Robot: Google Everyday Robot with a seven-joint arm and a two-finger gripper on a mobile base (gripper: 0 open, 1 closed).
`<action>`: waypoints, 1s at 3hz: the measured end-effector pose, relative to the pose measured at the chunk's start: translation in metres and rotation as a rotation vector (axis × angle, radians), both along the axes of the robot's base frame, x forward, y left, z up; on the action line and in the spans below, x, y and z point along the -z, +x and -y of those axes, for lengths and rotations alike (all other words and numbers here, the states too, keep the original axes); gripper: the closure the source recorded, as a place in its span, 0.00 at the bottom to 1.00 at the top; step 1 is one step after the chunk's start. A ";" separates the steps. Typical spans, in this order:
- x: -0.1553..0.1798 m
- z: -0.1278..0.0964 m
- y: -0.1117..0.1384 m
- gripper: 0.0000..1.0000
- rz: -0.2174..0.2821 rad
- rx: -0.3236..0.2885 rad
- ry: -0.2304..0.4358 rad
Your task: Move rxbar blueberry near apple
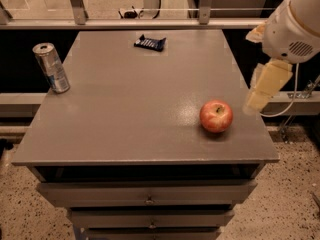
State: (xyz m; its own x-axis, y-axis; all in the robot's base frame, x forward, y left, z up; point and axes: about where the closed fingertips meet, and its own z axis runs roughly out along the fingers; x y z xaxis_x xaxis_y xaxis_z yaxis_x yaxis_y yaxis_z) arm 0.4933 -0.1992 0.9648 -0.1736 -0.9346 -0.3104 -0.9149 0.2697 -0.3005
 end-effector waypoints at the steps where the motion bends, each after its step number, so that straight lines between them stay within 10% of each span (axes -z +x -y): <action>1: 0.011 -0.033 0.101 0.00 0.091 -0.034 0.129; 2: 0.013 -0.061 0.177 0.00 0.150 -0.058 0.247; 3: 0.014 -0.062 0.177 0.00 0.149 -0.059 0.246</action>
Offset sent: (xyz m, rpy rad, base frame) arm 0.2405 0.0868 -0.0124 0.3494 -0.2039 0.0801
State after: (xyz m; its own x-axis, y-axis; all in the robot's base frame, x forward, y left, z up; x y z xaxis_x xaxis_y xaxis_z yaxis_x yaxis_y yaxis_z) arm 0.6699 -0.1372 0.9510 -0.0571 -0.8354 -0.5467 -0.8819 0.2989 -0.3646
